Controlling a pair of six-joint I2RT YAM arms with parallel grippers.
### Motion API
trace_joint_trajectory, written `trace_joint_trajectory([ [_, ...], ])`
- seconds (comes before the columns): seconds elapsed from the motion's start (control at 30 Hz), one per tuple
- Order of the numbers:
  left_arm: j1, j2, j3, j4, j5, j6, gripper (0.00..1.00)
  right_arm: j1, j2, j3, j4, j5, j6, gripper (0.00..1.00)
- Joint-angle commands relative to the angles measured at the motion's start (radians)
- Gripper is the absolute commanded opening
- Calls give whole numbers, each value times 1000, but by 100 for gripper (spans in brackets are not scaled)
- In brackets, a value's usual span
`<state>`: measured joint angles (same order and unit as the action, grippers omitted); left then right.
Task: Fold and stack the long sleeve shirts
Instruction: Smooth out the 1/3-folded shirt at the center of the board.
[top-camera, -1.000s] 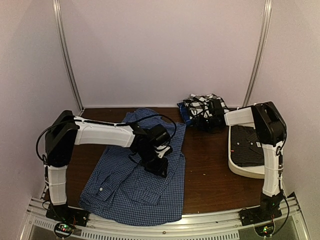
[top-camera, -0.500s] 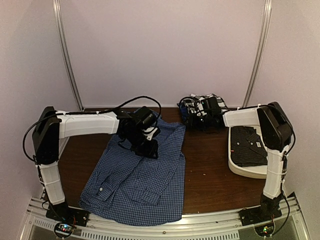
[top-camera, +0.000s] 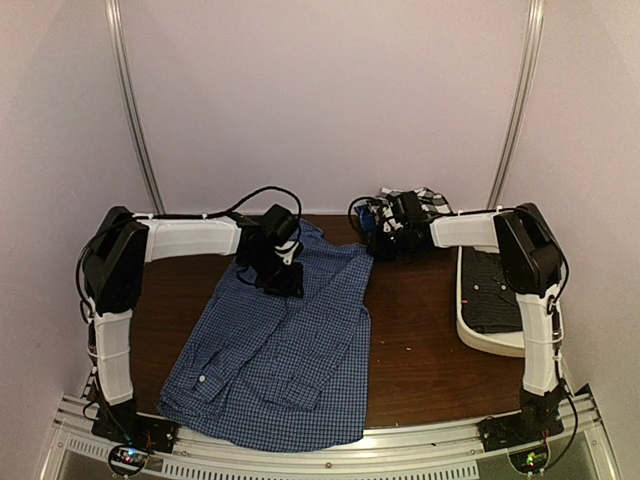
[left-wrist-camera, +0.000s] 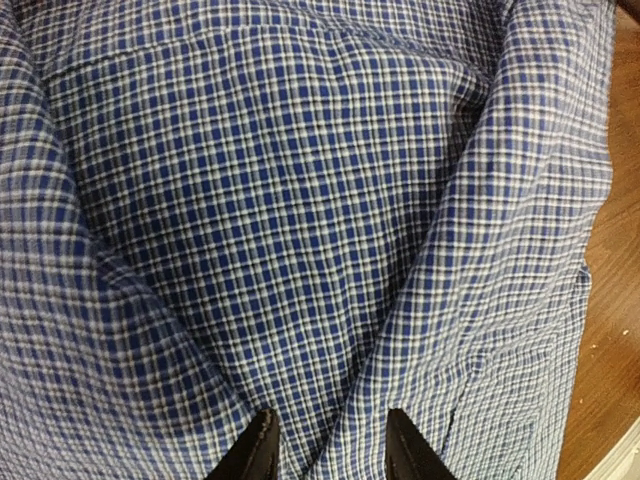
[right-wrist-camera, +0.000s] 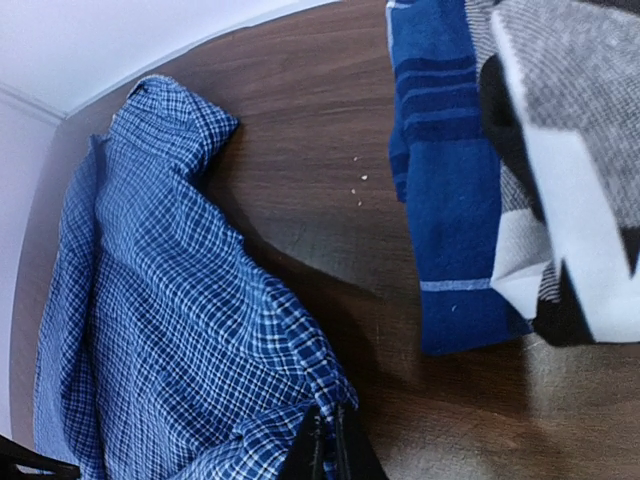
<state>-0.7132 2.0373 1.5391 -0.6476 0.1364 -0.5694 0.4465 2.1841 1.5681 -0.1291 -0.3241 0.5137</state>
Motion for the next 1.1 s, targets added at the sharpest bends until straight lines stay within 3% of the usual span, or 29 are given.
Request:
trace_joint_trajectory([
  [0.0,-6,78,42,40,28,25,37,3,-7,79,-70,106,-40,3],
  [0.13,-6,108,31,40,30,16,37,-5,-12,115,-106,217,-55,1],
  [0.37,-3,115,2,40,34,16,37,-20,-13,82,-114,247,-34,2],
  [0.6,-3,112,-20,18,73,51,37,-11,-79,35,-124,258,-70,33],
  [0.7,-3,97,-57,11,89,79,36,-9,-117,36,-142,290,-90,39],
  [0.87,-3,58,-156,7,138,132,35,10,-126,69,-120,258,-117,39],
  [1.07,-4,7,-263,16,175,164,35,75,16,220,-125,198,-135,34],
])
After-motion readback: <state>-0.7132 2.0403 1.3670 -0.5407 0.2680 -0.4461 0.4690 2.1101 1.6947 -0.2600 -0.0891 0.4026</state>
